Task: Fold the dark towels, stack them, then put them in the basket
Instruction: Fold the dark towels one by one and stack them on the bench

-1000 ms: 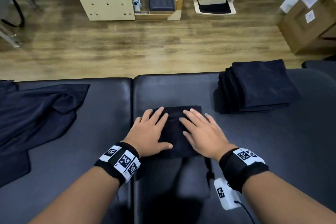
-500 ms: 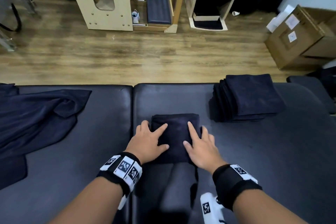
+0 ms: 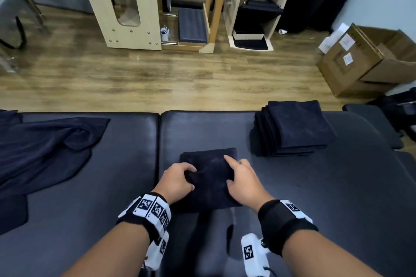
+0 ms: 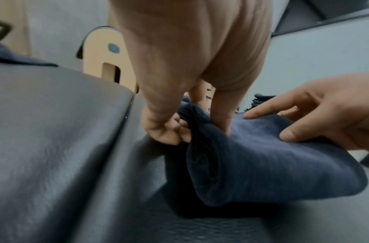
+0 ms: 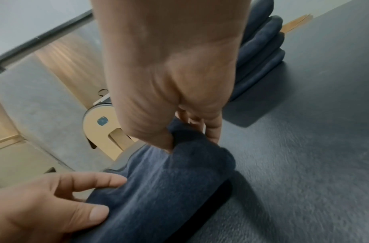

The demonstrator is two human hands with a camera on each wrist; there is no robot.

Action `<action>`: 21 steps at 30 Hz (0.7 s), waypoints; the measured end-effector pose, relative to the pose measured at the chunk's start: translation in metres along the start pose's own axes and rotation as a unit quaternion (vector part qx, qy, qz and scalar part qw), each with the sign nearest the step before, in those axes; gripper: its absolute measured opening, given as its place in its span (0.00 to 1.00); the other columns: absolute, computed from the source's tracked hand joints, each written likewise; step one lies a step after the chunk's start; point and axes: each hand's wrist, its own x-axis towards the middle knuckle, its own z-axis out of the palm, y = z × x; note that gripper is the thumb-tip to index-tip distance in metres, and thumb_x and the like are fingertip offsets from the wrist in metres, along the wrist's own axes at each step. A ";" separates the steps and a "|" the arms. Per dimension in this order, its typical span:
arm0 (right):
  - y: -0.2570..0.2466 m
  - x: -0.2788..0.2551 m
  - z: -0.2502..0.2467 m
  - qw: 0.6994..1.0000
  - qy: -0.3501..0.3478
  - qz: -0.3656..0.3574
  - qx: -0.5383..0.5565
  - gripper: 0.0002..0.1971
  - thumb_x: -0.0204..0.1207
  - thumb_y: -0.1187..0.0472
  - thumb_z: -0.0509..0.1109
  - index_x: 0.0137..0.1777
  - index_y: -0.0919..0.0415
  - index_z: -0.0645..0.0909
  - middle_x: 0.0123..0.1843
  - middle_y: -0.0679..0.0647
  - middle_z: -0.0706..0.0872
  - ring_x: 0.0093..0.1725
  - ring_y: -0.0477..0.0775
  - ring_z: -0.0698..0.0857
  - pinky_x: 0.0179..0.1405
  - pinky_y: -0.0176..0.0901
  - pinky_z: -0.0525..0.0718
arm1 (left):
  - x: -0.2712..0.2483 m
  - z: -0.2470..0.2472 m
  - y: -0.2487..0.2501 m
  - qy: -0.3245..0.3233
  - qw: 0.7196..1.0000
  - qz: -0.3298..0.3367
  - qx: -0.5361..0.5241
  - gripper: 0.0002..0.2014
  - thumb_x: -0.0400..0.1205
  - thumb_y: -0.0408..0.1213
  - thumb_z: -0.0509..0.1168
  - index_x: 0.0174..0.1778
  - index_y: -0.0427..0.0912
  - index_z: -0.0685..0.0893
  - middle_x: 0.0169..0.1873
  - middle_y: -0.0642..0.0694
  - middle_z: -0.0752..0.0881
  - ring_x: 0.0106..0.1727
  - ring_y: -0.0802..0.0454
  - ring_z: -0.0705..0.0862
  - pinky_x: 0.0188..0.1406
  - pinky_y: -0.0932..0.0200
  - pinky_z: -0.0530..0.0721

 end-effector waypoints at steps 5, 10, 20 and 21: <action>0.005 -0.009 -0.045 0.997 0.044 -0.068 0.020 0.36 0.81 0.66 0.68 0.87 0.47 0.63 0.61 0.49 0.69 0.56 0.45 0.77 0.62 0.26 0.68 | -0.006 -0.001 0.041 0.067 0.996 0.023 -0.055 0.24 0.68 0.31 0.77 0.56 0.61 0.87 0.52 0.52 0.86 0.57 0.51 0.86 0.65 0.54 0.84; 0.025 -0.007 -0.135 0.984 0.139 -0.103 0.042 0.33 0.81 0.63 0.70 0.84 0.44 0.68 0.63 0.48 0.73 0.59 0.44 0.77 0.62 0.27 0.67 | 0.000 -0.005 0.131 0.106 0.985 0.092 -0.103 0.26 0.67 0.35 0.77 0.60 0.61 0.87 0.47 0.51 0.83 0.44 0.53 0.83 0.57 0.54 0.86; 0.136 0.034 -0.268 0.963 0.258 -0.061 0.058 0.26 0.79 0.62 0.72 0.77 0.46 0.79 0.69 0.54 0.84 0.70 0.56 0.81 0.67 0.35 0.71 | 0.074 0.067 0.284 0.057 0.978 0.103 -0.175 0.32 0.76 0.32 0.75 0.78 0.47 0.77 0.67 0.48 0.84 0.67 0.50 0.83 0.74 0.47 0.80; 0.147 0.042 -0.266 0.963 0.256 -0.062 0.050 0.24 0.80 0.62 0.72 0.76 0.47 0.80 0.69 0.55 0.82 0.70 0.57 0.81 0.67 0.34 0.70 | 0.080 0.075 0.288 0.057 0.984 0.092 -0.140 0.32 0.78 0.33 0.73 0.80 0.45 0.74 0.72 0.46 0.80 0.74 0.49 0.79 0.78 0.49 0.75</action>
